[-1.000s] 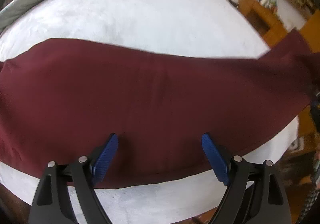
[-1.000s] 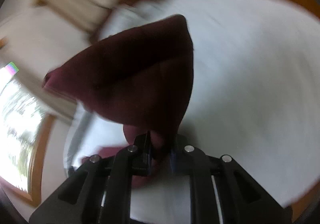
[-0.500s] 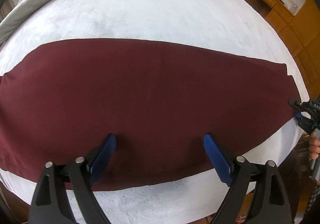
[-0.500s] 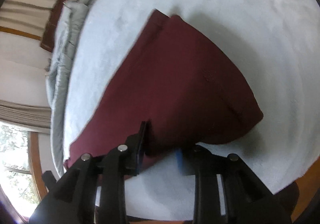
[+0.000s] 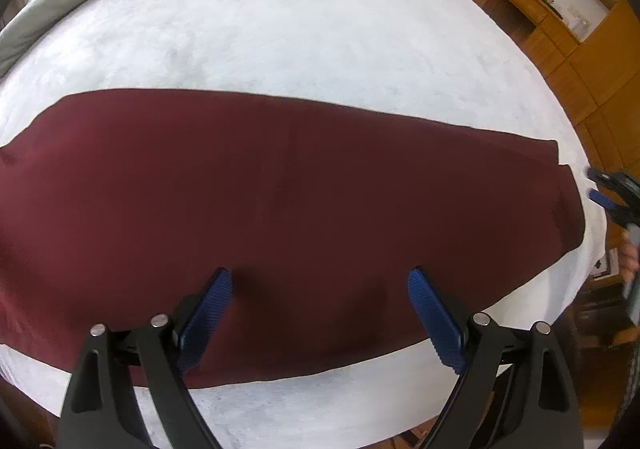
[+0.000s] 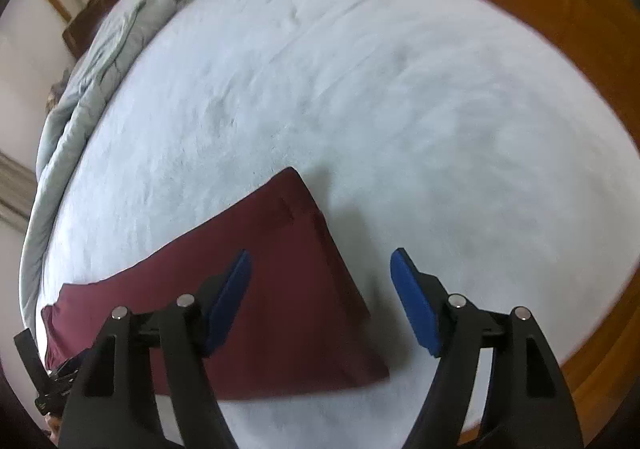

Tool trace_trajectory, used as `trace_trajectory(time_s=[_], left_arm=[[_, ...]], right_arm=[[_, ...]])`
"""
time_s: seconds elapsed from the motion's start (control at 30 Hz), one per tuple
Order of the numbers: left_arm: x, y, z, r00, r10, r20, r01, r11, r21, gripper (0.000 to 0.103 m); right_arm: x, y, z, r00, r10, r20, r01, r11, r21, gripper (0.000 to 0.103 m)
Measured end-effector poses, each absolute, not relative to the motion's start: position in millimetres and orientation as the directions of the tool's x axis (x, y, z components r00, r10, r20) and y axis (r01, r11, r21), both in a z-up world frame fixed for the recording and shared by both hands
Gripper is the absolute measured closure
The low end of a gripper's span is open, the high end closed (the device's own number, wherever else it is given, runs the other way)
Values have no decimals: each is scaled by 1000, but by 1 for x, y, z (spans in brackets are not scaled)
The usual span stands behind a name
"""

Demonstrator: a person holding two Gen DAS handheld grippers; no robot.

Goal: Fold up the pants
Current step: 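Grasp the folded end with the right gripper and fold it over again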

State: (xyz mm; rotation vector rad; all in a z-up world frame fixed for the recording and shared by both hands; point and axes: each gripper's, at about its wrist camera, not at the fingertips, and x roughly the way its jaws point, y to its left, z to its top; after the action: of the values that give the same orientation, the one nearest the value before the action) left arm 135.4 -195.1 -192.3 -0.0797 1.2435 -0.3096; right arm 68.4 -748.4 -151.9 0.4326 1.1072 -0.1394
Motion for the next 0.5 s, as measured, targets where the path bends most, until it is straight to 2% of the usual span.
trace_trajectory(time_s=[0.03, 0.07, 0.13, 0.17, 0.3, 0.5], left_arm=[[135, -196, -192, 282, -276, -919, 193, 954, -228, 13], [134, -197, -192, 280, -275, -920, 198, 954, -225, 13], [138, -196, -191, 280, -265, -923, 208, 955, -211, 13], [138, -197, -191, 276, -262, -925, 212, 955, -207, 13], [142, -209, -190, 261, -245, -934, 221, 957, -189, 13], [141, -214, -180, 332, -237, -913, 202, 963, -176, 13]], right_arm=[[80, -749, -159, 426, 118, -897, 322, 907, 272, 37], [86, -752, -166, 409, 138, -902, 318, 905, 283, 45], [95, -756, -177, 395, 209, -895, 284, 898, 335, 66], [97, -756, -181, 382, 240, -892, 272, 894, 357, 81], [91, -752, -164, 403, 237, -884, 175, 928, 329, 91], [96, -755, -117, 564, 349, -748, 68, 883, 464, 91]])
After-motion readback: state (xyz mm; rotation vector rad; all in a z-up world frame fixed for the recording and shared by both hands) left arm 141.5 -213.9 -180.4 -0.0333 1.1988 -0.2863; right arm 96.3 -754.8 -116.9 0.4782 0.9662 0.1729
